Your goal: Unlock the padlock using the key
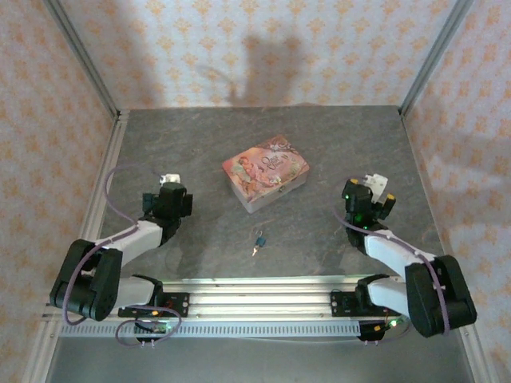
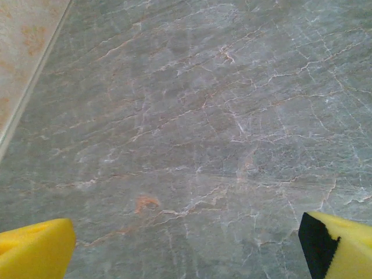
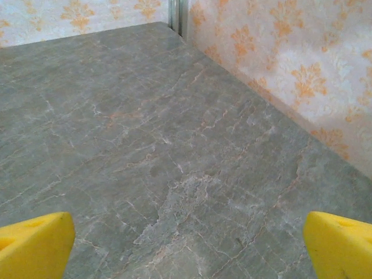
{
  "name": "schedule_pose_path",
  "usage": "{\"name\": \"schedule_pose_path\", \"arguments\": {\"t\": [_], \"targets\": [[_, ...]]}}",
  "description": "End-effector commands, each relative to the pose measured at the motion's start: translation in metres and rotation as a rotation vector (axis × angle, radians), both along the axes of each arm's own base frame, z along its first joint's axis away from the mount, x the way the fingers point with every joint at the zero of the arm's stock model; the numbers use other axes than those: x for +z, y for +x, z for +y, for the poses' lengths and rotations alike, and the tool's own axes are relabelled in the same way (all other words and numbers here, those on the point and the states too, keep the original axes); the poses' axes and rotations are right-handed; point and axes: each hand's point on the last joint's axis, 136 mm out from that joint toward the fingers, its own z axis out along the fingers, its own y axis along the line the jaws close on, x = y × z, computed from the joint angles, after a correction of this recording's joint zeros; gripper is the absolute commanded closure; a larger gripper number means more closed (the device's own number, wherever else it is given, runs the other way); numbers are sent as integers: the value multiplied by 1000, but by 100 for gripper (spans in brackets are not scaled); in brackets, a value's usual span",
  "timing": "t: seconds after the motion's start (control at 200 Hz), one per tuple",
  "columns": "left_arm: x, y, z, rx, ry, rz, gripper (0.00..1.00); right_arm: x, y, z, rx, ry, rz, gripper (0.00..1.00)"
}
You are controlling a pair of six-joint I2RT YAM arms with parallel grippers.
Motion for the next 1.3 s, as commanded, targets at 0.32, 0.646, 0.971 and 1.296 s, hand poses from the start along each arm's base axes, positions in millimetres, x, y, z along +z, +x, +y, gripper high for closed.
{"name": "schedule_pose_path", "arguments": {"t": [0.32,0.646,0.971,1.296], "targets": [[24,65,5,-67,-151,-272,0,-15,40,-10,127,104,-190,0],[23,64,6,-64,-155,-266,0,-23,62,-3,142,86,-42,1],[24,64,6,-64,-155,-268,0,-23,62,-3,144,85,-45,1],[24,64,6,-65,-156,-268,0,-24,64,-2,148,82,-37,1]]}}
